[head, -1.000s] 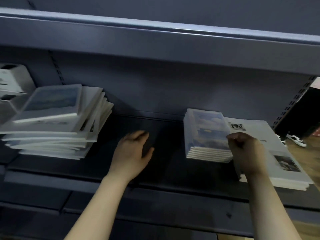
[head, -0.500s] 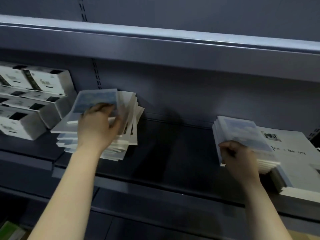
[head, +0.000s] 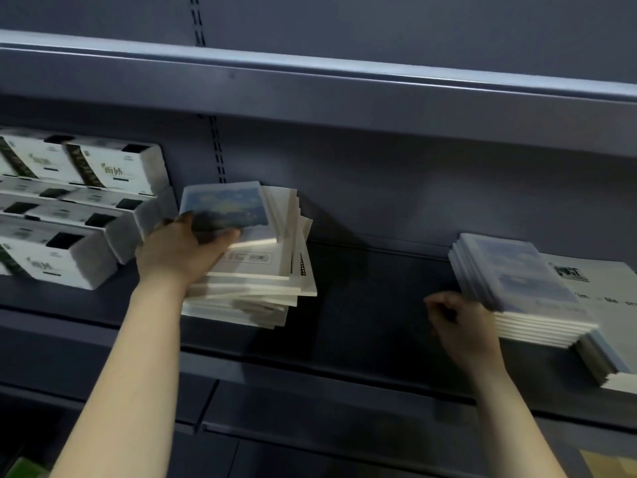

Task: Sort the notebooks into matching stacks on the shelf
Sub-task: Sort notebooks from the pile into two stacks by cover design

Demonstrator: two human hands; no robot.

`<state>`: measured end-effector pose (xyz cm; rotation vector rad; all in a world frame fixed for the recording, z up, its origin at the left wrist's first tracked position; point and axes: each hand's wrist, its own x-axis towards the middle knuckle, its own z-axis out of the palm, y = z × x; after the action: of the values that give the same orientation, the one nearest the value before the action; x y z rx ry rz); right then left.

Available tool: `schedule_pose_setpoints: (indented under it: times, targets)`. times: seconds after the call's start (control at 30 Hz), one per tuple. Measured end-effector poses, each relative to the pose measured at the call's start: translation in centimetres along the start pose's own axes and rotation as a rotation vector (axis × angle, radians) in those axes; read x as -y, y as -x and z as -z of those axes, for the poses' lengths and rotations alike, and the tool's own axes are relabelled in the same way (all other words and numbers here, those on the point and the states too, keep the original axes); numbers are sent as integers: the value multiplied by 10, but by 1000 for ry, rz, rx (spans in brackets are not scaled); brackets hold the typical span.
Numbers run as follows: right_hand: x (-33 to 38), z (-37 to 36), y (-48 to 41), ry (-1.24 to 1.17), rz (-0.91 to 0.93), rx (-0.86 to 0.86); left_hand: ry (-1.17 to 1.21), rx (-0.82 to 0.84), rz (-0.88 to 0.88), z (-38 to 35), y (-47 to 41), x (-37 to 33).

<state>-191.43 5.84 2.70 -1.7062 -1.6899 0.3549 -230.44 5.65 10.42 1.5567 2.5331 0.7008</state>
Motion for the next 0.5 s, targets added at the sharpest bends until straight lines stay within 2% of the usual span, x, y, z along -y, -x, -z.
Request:
schedule_pose_setpoints:
  times: [0.13,0.23,0.33,0.5]
  targets:
    - [3,-10,3,4,-4,-1,170,-5,-11,1,-8,5]
    - [4,-14,4,13,2,-1,168,-39,-38,-1,-8,4]
    - [3,-15,4,9,3,-11,223,23,-6,4,-12,2]
    - [0,-14,3,13,-1,-13,160,75,61,15,-15,-3]
